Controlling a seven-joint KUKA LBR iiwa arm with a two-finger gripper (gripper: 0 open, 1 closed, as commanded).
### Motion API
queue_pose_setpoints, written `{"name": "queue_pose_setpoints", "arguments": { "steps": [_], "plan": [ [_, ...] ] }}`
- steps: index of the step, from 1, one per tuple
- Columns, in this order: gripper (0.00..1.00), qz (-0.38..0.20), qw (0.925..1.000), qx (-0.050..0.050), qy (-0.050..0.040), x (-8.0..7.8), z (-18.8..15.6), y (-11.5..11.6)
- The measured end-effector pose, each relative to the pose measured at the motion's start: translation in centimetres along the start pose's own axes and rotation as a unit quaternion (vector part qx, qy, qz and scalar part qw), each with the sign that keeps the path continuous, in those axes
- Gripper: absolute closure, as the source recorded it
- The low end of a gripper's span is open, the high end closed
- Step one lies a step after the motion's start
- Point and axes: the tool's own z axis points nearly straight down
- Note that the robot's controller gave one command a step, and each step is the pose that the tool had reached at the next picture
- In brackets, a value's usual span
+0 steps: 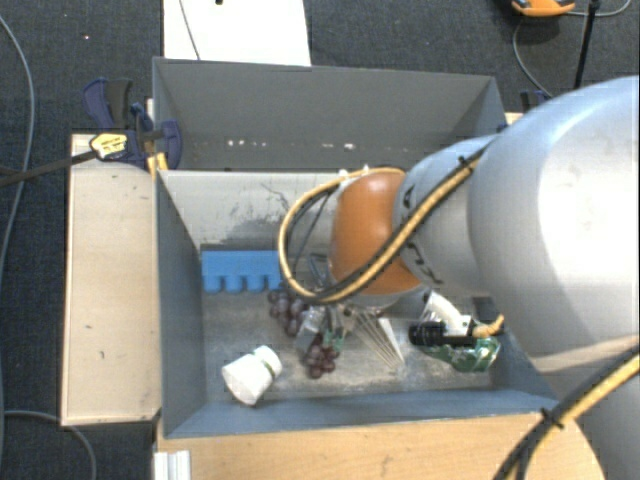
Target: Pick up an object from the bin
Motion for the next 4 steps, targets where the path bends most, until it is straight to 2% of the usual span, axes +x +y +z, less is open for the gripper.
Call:
{"name": "queue_pose_setpoints", "arguments": {
  "steps": [2, 4],
  "plan": [
    [1.0, -0.003, 1.0, 0.003, 0.0027, 0.1, -2.6, -0.2],
    [1.0, -0.004, 1.0, 0.001, 0.0008, 0.0, -5.6, 0.0]
  ]
}}
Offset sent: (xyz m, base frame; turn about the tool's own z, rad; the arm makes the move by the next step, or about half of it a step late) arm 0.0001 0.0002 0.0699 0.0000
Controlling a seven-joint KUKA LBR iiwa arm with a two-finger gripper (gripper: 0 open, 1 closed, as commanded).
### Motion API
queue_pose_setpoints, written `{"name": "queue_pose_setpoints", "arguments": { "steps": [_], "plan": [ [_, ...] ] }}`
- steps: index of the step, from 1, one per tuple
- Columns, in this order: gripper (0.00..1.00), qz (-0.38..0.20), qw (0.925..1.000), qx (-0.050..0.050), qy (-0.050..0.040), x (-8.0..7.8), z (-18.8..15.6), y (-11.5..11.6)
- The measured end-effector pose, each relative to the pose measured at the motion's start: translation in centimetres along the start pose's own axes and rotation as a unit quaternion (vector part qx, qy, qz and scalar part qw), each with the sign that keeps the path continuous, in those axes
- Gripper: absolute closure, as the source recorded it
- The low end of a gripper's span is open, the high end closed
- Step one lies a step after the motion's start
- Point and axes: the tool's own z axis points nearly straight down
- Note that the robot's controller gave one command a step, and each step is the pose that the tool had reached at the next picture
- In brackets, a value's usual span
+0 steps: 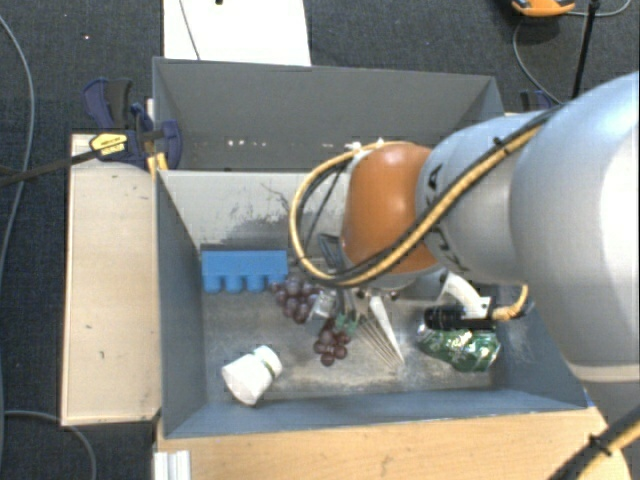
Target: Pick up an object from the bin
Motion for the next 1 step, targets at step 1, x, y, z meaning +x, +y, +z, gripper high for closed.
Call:
{"name": "queue_pose_setpoints", "arguments": {
  "steps": [1],
  "plan": [
    [1.0, 0.0, 1.0, 0.001, 0.0009, 0.03, -1.28, -0.04]
  ]
}}
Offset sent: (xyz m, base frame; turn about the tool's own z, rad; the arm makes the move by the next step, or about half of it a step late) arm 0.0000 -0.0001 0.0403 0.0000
